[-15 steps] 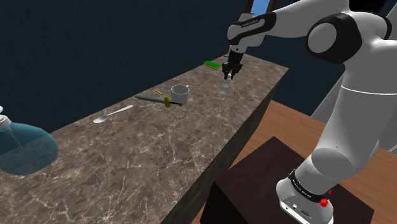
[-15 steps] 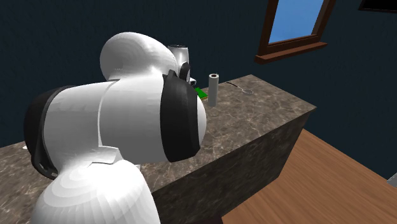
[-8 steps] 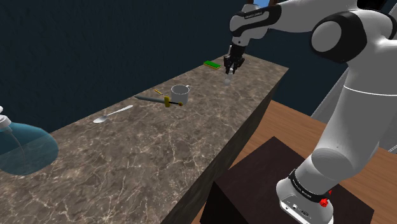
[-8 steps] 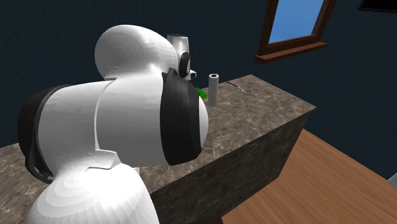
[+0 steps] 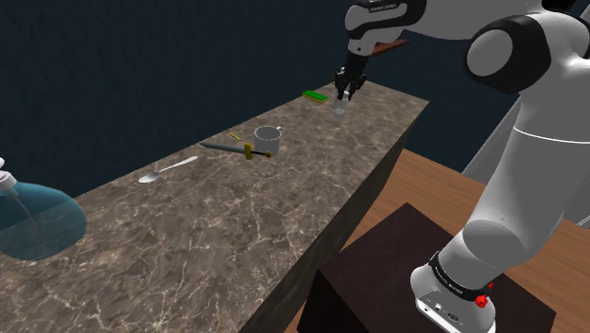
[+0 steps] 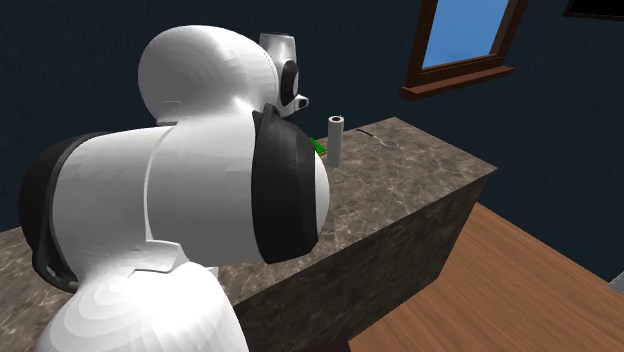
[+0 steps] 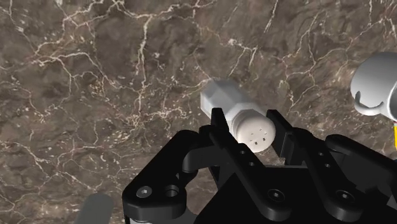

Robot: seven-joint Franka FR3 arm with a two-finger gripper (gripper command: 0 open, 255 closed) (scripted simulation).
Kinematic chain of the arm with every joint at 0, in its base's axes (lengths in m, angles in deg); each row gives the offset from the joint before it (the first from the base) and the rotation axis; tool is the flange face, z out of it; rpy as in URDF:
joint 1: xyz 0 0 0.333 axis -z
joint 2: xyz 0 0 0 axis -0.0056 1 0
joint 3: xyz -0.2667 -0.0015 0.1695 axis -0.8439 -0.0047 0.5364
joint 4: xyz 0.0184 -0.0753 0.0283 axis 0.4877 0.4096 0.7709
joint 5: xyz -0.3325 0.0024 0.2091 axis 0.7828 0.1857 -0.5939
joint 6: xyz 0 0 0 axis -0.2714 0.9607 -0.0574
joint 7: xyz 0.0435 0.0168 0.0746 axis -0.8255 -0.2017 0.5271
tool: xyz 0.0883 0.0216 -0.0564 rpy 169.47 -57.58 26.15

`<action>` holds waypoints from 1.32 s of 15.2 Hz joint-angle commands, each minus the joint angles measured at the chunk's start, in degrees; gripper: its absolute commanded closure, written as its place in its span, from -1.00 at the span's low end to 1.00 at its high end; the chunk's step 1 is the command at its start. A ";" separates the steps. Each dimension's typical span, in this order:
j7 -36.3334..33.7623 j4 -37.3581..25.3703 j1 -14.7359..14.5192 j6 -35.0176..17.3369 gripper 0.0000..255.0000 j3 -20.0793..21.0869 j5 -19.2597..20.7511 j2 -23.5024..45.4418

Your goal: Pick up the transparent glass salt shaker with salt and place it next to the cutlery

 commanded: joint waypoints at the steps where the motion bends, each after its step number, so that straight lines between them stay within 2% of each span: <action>1: -0.19 -1.54 0.02 1.48 1.00 0.00 0.05 0.07; 12: -0.83 -9.65 0.37 9.36 1.00 -0.14 0.19 0.27; 20: -10.53 -4.16 -6.35 4.93 1.00 3.34 1.50 -1.75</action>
